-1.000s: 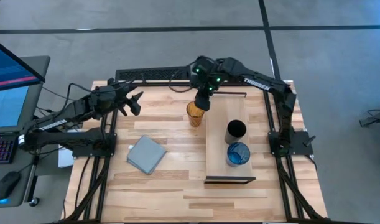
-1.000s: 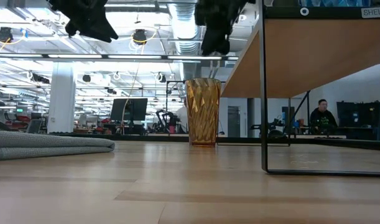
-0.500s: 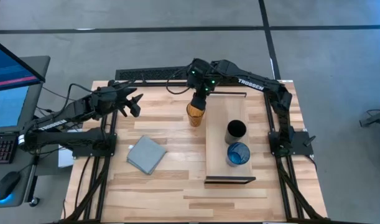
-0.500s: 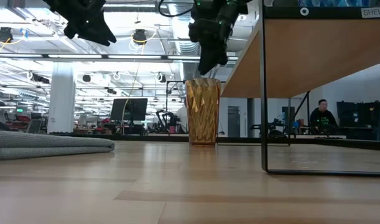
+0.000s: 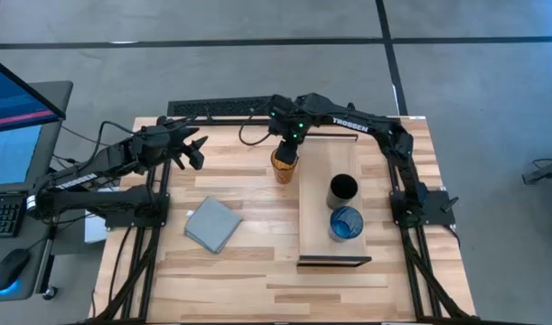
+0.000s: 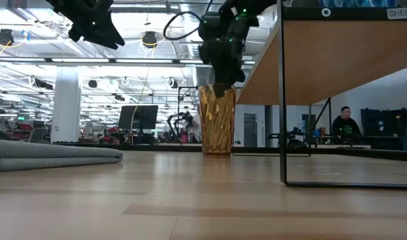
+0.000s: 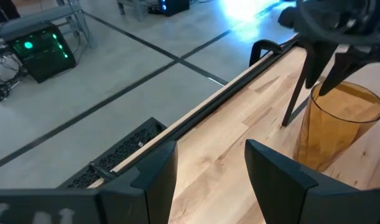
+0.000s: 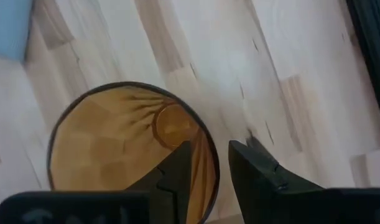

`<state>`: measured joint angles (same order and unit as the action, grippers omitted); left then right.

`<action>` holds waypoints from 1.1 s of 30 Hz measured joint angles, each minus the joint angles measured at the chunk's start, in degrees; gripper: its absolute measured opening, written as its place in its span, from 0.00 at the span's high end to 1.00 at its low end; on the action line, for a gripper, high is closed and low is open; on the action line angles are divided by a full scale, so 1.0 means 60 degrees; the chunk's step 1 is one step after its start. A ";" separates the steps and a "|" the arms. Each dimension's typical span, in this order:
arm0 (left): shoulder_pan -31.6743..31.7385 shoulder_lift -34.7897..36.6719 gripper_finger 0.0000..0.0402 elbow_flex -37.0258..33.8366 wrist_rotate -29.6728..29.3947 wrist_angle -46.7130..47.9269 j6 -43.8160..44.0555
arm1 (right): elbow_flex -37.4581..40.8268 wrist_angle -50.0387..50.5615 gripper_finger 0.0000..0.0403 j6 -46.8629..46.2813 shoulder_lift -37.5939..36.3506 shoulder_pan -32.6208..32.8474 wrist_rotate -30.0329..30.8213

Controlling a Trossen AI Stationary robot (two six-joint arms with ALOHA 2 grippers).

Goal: Stack small to large cups/mugs on shelf
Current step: Put the brown cup on the shelf

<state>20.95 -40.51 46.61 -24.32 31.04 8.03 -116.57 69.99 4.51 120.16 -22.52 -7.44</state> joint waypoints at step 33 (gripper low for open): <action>-0.0004 0.0000 0.55 0.0000 -0.0007 0.0009 -0.0004 | -0.0166 0.0582 0.97 0.0328 0.0184 0.0007 -0.0210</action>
<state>20.93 -40.51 46.61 -24.36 31.09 8.01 -117.57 73.49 6.48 121.27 -22.48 -8.70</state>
